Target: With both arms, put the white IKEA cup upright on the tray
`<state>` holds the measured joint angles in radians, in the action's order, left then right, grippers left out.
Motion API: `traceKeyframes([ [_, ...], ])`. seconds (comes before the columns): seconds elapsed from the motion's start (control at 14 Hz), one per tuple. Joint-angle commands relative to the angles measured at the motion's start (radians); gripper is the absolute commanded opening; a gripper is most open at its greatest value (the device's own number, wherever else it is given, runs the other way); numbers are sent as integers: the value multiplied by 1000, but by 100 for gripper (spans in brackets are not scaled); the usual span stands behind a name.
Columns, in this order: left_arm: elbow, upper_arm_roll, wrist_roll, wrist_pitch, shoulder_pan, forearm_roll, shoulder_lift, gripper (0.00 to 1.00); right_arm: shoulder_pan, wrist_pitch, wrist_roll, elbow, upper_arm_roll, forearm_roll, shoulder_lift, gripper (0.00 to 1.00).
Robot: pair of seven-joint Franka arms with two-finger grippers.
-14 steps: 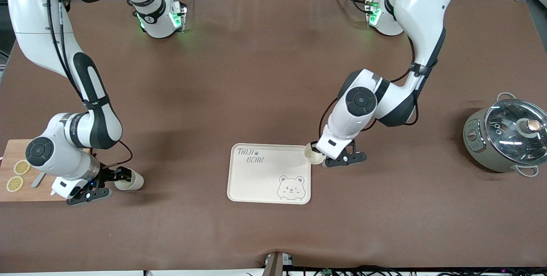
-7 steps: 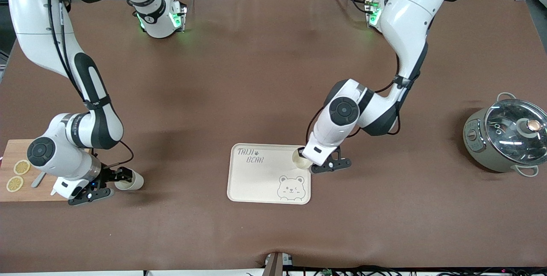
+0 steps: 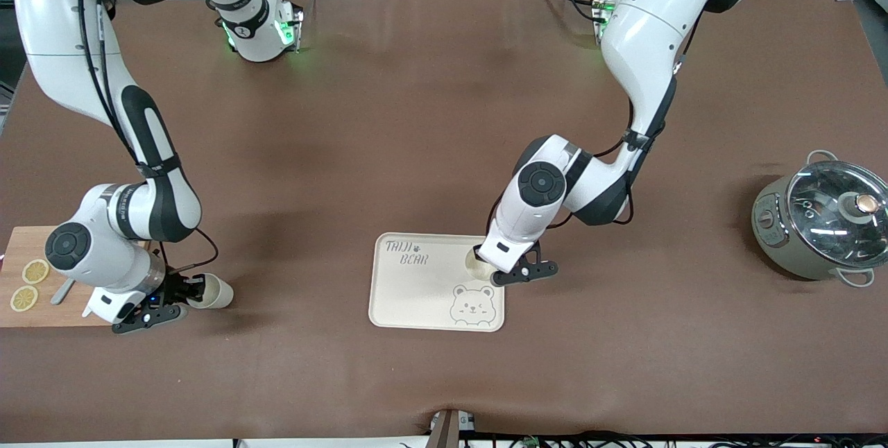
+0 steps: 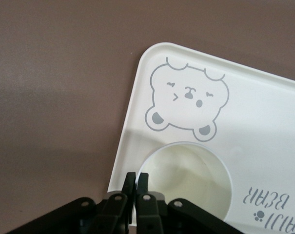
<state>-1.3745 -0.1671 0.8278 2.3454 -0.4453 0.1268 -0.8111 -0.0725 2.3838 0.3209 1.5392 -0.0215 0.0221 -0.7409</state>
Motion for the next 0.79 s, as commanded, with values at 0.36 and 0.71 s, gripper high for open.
traceKeyframes([
  [0.36,43,67,27,51,-55,24,-37,0,0,-2,10,-25,-6,-16,-15,0],
  [0.71,40,67,13,51,-52,65,-36,9,2,-14,3,-28,-9,-22,-9,0],
])
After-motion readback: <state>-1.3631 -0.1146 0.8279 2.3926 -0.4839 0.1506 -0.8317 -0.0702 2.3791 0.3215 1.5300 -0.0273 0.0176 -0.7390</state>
